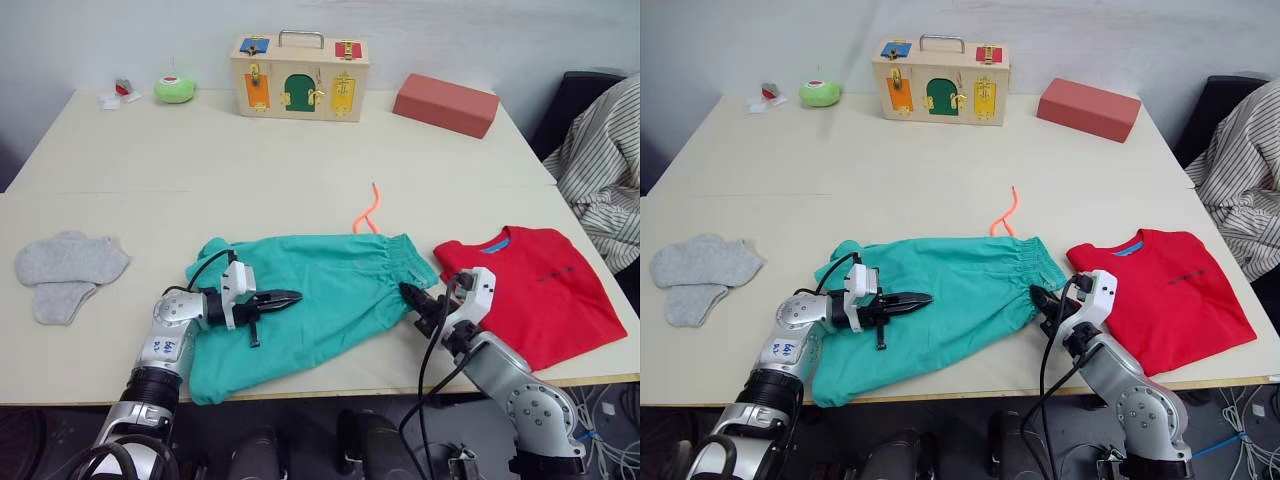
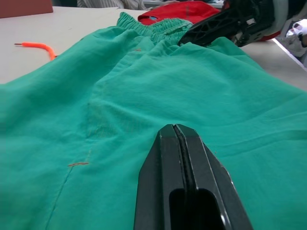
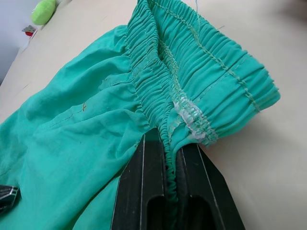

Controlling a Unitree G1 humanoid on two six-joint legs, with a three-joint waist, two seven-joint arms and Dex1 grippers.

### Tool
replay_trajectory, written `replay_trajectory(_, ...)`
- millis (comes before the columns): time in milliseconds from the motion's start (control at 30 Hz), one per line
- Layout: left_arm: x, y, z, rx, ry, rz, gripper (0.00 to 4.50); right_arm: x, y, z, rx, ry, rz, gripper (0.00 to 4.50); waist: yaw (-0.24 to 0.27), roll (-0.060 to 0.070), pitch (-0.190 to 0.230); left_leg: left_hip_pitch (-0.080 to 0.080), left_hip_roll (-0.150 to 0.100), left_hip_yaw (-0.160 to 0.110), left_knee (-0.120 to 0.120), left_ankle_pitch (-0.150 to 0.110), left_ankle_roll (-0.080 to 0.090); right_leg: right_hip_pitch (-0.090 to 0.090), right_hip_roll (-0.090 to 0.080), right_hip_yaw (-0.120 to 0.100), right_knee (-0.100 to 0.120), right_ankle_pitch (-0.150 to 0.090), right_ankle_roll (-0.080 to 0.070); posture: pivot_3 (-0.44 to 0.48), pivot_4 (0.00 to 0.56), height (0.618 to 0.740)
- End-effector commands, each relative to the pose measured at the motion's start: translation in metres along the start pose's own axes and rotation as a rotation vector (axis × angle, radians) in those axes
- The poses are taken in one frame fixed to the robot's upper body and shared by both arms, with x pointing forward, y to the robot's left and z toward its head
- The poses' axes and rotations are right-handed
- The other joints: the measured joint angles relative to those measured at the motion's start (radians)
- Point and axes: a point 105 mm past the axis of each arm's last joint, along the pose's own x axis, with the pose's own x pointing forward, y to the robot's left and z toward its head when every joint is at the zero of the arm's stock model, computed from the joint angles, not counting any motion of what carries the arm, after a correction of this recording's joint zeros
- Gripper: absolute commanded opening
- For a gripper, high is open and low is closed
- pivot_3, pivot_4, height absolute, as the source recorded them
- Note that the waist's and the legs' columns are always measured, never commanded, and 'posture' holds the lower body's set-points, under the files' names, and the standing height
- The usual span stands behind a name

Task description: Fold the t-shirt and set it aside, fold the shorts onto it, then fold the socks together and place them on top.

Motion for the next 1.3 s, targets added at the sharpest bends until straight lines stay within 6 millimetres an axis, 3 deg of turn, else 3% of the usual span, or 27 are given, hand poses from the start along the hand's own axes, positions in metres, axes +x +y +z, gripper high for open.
replay_trajectory(33, -0.007, 0.005, 0.017, 0.01, -0.052, 0.07, 0.0, -0.017, -0.003, 0.044, -0.126, -0.18, -0.004, 0.04, 0.003, 0.005, 0.003, -0.001, 0.0, 0.0, 0.0, 0.0, 0.0, -0.001, 0.0, 0.0, 0.0, 0.0, 0.0, 0.0, 0.15, 0.74)
replay_trajectory(167, -0.005, 0.001, 0.014, 0.006, -0.012, 0.077, 0.0, -0.03, 0.006, 0.072, -0.286, -0.258, 0.042, 0.04, 0.006, 0.008, 0.005, -0.003, -0.002, 0.001, -0.001, 0.002, -0.004, -0.002, -0.001, 0.0, -0.002, 0.0, 0.001, 0.0, 0.15, 0.74)
replay_trajectory(300, 0.003, -0.002, 0.013, 0.004, 0.005, 0.106, 0.0, -0.031, 0.032, 0.093, -0.414, -0.313, 0.142, 0.04, 0.003, 0.008, 0.005, -0.003, -0.002, 0.001, -0.001, 0.002, -0.004, -0.002, -0.001, 0.0, -0.003, 0.0, 0.001, 0.0, 0.15, 0.74)
replay_trajectory(433, 0.011, 0.002, 0.009, -0.007, 0.031, 0.141, 0.0, -0.023, 0.06, 0.088, -0.609, -0.256, 0.22, 0.04, 0.003, 0.009, 0.005, -0.002, -0.002, 0.002, -0.002, 0.002, -0.004, -0.002, -0.001, 0.0, -0.003, 0.0, 0.001, 0.0, 0.15, 0.74)
replay_trajectory(567, 0.01, 0.01, 0.001, -0.034, 0.101, 0.191, 0.0, -0.015, 0.092, 0.065, -0.731, -0.168, 0.355, 0.04, 0.004, 0.009, 0.005, -0.002, -0.002, 0.001, -0.003, 0.002, -0.004, -0.002, 0.0, -0.001, -0.002, 0.0, 0.001, 0.0, 0.15, 0.74)
replay_trajectory(633, 0.008, 0.012, -0.002, -0.041, 0.13, 0.199, 0.0, -0.012, 0.109, 0.044, -0.784, -0.086, 0.459, 0.04, 0.003, 0.009, 0.005, -0.002, -0.002, 0.001, -0.003, 0.003, -0.006, -0.002, 0.0, -0.001, -0.002, 0.0, 0.001, 0.0, 0.15, 0.74)
replay_trajectory(733, 0.003, 0.014, -0.005, -0.057, 0.156, 0.222, 0.0, -0.01, 0.122, 0.029, -0.755, -0.029, 0.538, 0.04, 0.004, 0.009, 0.005, -0.001, -0.002, 0.001, -0.003, 0.003, -0.006, -0.002, -0.001, -0.001, -0.002, 0.0, 0.001, 0.0, 0.15, 0.74)
replay_trajectory(867, -0.013, 0.017, -0.002, -0.073, 0.164, 0.276, 0.0, 0.001, 0.144, -0.009, -0.671, 0.077, 0.651, 0.04, -0.002, 0.009, 0.005, -0.001, -0.001, 0.001, -0.002, 0.003, -0.006, -0.003, -0.001, -0.001, -0.001, 0.0, 0.001, 0.0, 0.15, 0.74)
replay_trajectory(1300, -0.024, 0.022, 0.016, -0.099, 0.11, 0.352, 0.0, 0.019, 0.164, -0.057, -0.709, 0.229, 0.838, 0.04, 0.001, 0.009, 0.005, -0.004, -0.001, 0.001, -0.002, 0.003, -0.006, -0.006, -0.001, -0.001, 0.0, -0.001, 0.0, 0.0, 0.15, 0.74)
